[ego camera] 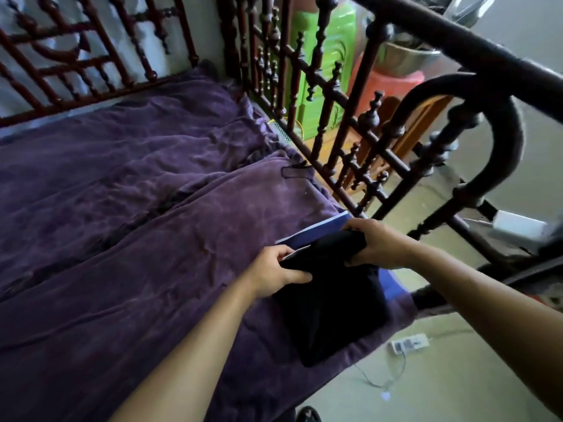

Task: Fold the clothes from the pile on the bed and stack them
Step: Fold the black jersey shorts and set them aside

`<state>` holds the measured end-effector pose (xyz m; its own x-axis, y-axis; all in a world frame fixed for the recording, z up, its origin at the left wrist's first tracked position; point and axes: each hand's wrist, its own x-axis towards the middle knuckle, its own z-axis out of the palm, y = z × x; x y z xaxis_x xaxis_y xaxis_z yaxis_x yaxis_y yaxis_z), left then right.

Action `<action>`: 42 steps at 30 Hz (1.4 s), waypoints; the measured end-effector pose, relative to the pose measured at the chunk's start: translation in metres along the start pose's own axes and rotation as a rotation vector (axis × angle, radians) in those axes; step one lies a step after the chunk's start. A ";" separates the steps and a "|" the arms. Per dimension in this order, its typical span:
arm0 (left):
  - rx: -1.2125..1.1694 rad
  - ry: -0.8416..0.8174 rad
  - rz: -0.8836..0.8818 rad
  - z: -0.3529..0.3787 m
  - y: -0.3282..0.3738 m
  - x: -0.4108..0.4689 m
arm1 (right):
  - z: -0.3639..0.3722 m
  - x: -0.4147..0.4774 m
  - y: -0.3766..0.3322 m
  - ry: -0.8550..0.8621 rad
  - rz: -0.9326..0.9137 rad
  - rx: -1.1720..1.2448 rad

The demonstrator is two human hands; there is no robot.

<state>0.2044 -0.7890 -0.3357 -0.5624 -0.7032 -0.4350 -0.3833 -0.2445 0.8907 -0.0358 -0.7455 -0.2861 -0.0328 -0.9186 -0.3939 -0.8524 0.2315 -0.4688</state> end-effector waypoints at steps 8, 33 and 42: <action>-0.190 0.130 -0.239 0.066 -0.039 0.121 | 0.014 0.081 0.089 0.143 0.281 -0.093; 1.111 0.048 -0.068 0.064 -0.102 0.146 | 0.151 0.085 0.154 -0.145 0.238 -0.578; 0.881 0.322 -0.394 0.046 -0.106 -0.059 | 0.124 0.033 0.047 -0.150 -0.184 -0.634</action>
<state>0.2447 -0.6914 -0.4109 -0.1055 -0.8571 -0.5043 -0.9751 -0.0103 0.2216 -0.0124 -0.7249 -0.4190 0.1757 -0.8600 -0.4791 -0.9800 -0.1989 -0.0025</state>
